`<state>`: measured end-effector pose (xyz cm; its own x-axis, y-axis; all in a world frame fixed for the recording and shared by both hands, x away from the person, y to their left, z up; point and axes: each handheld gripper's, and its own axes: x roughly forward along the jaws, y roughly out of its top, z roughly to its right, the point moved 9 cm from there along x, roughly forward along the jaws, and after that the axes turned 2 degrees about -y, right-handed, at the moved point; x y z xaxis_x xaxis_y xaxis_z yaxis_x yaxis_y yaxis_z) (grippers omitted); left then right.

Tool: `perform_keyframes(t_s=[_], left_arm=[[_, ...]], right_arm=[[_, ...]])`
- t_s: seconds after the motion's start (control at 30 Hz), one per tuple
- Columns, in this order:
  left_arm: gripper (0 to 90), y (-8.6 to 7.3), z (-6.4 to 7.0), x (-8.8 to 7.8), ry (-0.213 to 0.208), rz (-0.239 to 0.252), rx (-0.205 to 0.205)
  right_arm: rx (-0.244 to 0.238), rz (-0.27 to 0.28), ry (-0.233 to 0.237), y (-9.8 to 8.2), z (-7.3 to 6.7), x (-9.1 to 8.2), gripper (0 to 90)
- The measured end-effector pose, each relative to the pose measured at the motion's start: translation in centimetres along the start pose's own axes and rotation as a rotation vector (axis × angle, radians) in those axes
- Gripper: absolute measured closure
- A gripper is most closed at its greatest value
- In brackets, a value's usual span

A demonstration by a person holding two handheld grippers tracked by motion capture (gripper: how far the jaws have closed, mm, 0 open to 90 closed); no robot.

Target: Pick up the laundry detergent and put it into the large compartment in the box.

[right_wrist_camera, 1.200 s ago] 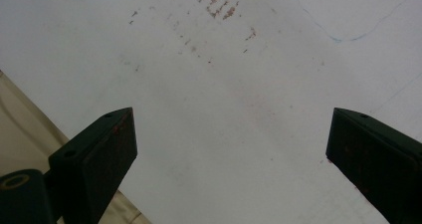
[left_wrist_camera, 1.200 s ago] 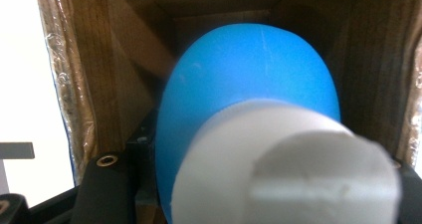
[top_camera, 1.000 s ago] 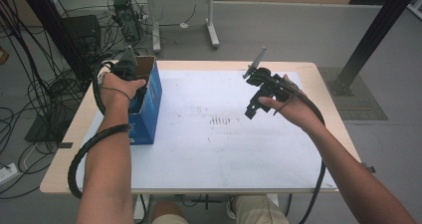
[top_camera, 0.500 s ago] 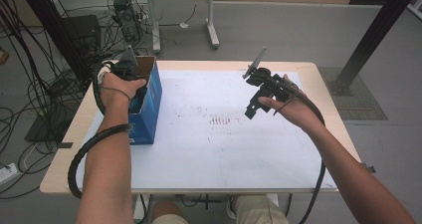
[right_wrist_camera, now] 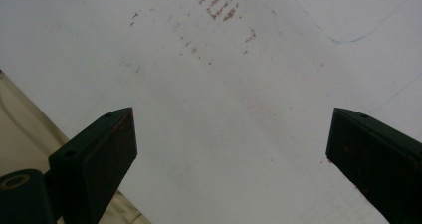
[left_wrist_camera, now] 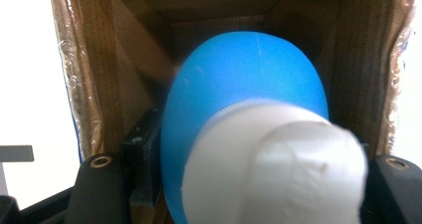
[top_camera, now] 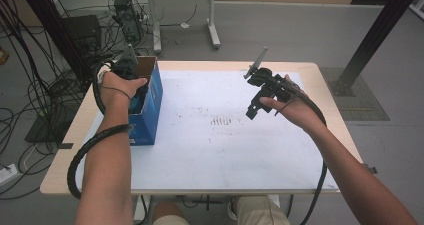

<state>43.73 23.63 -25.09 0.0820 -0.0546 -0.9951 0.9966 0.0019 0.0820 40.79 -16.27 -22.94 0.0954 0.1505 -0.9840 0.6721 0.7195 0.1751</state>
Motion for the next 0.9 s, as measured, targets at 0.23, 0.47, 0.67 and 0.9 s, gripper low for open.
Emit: perform_keyframes(t_s=[0.23, 0.47, 0.67, 0.9], left_arm=[[33.2, 0.0, 0.1, -0.4, 0.005, 0.003, 0.007], [31.7, -0.1, 0.0, -0.9, 0.005, 0.009, 0.006], [31.5, -0.2, 0.1, -1.3, 0.010, 0.014, 0.010], [30.6, -0.2, 0.2, -1.6, 0.015, 0.009, 0.019]], right_arm=[[-0.003, 0.002, 0.000, 0.0, 0.0, -0.1, 5.8], [-0.003, 0.003, -0.001, 0.1, -0.1, -0.2, 5.8], [-0.007, 0.004, -0.001, 0.1, -0.2, -0.2, 5.7], [-0.008, 0.007, 0.001, 0.1, -0.2, -0.4, 5.8]])
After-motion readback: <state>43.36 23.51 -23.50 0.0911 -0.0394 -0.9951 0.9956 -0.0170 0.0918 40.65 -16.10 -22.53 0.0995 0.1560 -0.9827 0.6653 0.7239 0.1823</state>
